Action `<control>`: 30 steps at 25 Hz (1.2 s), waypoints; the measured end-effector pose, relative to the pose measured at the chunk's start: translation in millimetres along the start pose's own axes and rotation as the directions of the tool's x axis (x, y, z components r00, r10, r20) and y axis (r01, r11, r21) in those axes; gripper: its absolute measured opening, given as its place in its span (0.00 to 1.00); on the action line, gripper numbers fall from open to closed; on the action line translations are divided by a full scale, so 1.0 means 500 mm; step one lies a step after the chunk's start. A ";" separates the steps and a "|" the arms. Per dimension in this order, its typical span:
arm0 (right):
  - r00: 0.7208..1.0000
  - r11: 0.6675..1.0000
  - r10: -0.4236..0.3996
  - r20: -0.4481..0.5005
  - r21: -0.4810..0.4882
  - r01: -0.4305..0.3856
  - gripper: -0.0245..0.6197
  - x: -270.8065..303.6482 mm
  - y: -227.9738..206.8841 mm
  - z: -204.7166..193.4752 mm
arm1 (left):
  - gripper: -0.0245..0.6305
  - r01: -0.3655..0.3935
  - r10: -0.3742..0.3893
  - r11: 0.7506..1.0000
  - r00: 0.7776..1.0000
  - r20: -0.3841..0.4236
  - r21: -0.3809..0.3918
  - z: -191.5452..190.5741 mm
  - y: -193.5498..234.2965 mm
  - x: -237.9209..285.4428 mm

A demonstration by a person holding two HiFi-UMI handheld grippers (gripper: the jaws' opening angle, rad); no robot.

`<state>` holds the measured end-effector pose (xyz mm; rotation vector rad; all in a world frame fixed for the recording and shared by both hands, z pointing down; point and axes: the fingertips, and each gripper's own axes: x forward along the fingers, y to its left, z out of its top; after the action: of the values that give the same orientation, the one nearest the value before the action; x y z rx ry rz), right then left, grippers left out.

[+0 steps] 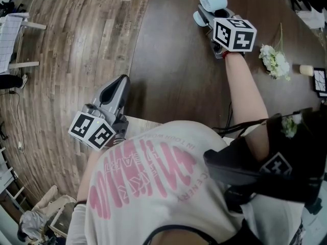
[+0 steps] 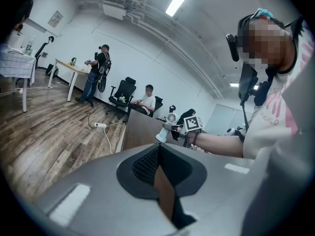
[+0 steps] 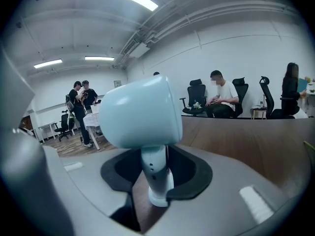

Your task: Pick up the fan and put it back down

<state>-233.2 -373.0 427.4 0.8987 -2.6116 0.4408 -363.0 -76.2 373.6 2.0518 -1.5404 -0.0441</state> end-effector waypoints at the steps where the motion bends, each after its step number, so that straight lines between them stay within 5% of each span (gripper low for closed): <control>1: 1.000 1.000 0.001 0.000 -0.003 -0.001 0.26 0.000 0.000 0.000 | 0.07 -0.001 0.001 1.000 1.000 0.002 -0.001 0.000 0.000 0.002; 30: 0.998 0.995 0.061 0.005 -0.084 -0.060 0.27 -0.005 0.029 0.003 | 0.07 0.004 -0.005 0.999 1.000 -0.021 -0.039 -0.011 0.008 0.012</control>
<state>-241.0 -361.2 422.5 0.7978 -2.6483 0.3412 -362.4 -80.0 382.0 2.0190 -1.5099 -0.0536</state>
